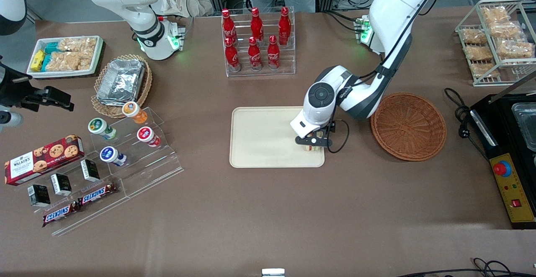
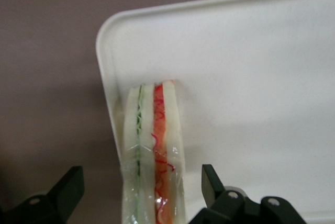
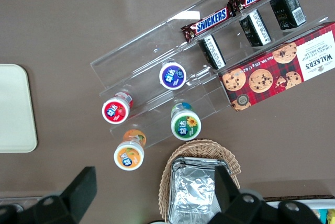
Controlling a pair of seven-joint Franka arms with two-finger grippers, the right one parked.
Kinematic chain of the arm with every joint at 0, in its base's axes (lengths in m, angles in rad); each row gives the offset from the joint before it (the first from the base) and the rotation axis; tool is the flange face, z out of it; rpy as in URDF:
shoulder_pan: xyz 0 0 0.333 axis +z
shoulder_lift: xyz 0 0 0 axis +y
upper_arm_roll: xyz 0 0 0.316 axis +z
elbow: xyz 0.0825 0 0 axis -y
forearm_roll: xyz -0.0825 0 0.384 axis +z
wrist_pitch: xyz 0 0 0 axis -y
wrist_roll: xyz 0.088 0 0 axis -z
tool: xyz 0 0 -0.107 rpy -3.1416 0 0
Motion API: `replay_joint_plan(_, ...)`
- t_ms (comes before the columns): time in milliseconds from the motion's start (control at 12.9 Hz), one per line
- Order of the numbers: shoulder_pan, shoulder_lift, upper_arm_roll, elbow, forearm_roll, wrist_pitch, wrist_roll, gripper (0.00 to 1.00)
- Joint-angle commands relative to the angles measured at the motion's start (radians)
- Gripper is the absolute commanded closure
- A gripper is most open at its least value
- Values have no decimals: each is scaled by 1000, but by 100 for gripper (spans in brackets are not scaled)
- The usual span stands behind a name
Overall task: Place sandwich from basket to tray
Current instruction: 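Open the left gripper to release the sandwich on the tray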
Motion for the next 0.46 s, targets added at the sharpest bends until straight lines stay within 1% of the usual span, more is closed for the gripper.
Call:
replay_joint_plan(0, 3, 0, -2, 168, -1, -194, -5, 0)
replay_joint_plan(155, 11, -12, 1, 229, -1, -265, -5, 0)
replay_joint_plan(232, 35, -13, -2, 266, -1, -311, -1, 0)
replay_joint_plan(387, 45, -8, -2, 351, -21, -406, 95, 0)
